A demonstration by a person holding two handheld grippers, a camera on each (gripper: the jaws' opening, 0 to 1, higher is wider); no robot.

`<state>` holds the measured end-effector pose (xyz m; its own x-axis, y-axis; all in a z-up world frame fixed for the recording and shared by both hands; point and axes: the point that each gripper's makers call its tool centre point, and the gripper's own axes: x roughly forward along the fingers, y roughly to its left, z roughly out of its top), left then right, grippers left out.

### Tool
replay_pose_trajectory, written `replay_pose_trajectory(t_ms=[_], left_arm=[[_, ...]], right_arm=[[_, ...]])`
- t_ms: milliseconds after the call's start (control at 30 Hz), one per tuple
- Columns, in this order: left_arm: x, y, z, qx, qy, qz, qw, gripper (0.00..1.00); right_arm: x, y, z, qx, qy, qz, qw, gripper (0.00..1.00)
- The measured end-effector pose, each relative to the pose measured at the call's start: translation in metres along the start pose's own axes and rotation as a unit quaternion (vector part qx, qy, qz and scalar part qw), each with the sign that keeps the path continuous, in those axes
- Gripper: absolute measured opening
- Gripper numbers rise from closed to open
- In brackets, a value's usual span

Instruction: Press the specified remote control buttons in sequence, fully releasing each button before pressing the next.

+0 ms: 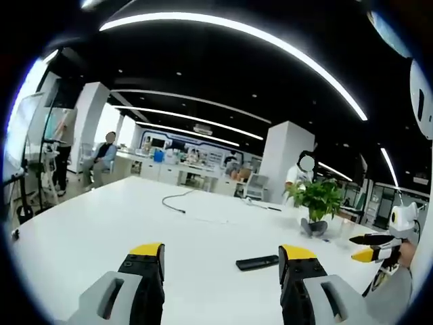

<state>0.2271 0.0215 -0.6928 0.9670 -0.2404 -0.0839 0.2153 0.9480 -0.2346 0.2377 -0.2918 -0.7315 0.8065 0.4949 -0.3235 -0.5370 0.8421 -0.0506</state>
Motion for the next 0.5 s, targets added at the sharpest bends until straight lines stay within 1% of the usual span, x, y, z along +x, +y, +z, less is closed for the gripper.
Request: replay_pose_trajectory(t_ms=[333,500], left_arm=[[-0.0007,0.0008,0.0016,0.0,-0.004,0.003,1.0,0.7],[-0.0017,0.0019,0.0025,-0.002,-0.006,0.005,1.0,0.7]], right_arm=[[0.0011,0.0048,0.0002,-0.004,0.002,0.011,0.9999,0.71],[0.0007,0.0052,0.0005,-0.004,0.001,0.011,0.9999,0.71]])
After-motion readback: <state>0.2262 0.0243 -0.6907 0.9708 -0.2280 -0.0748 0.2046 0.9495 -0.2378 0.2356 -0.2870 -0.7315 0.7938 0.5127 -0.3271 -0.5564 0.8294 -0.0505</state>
